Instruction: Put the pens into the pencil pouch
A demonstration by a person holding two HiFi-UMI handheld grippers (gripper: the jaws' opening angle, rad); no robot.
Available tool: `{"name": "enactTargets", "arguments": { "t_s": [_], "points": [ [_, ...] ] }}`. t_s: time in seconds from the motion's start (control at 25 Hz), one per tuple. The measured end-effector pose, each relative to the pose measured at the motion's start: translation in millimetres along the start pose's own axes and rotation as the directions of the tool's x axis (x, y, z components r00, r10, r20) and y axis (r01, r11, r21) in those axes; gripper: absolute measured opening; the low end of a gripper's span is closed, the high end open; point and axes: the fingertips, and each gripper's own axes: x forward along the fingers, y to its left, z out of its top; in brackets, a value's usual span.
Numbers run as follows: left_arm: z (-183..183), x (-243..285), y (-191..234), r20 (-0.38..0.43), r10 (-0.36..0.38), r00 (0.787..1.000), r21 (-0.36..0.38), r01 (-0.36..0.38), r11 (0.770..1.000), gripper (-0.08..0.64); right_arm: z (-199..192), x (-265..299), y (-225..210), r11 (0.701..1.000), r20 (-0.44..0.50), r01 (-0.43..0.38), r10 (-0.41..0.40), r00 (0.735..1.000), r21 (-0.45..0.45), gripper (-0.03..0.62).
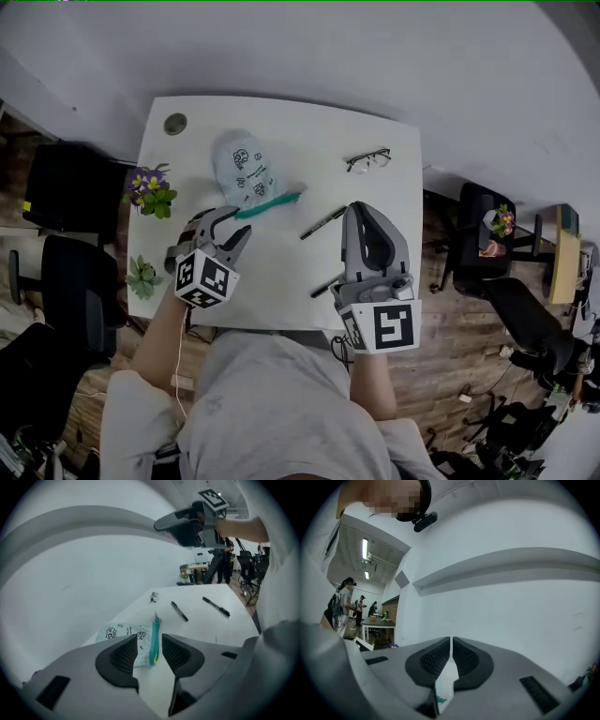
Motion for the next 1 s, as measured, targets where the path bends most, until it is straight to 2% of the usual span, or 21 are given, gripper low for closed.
{"name": "enactTargets", "arguments": {
  "t_s": [0.2,0.32,0.6,0.8,1.0],
  "points": [
    [-29,19,-4,-0.129,-0.046,0.991,0.18,0.069,0.981,0.173,-8,1,-5,0.999,-0.019,0.047,-0.046,0.999,0.017,0.037],
    [-40,28,-8,-0.178,-0.072,0.981,0.242,0.115,0.963,0.186,-11,3,-7,0.998,-0.025,0.062,-0.062,0.998,0.02,0.037],
    [-55,41,-3,-0.23,-0.084,0.97,0.284,0.149,0.947,0.189,-13,8,-10,0.996,-0.03,0.083,-0.082,0.996,0.031,0.037],
    [-60,47,-8,-0.242,-0.121,0.963,0.286,0.19,0.939,0.189,-16,11,-10,0.995,-0.039,0.093,-0.091,0.995,0.039,0.037],
    [-63,53,-7,-0.249,-0.129,0.96,0.286,0.2,0.937,0.187,-18,14,-10,0.995,-0.046,0.098,-0.096,0.994,0.036,0.037]
  ]
}}
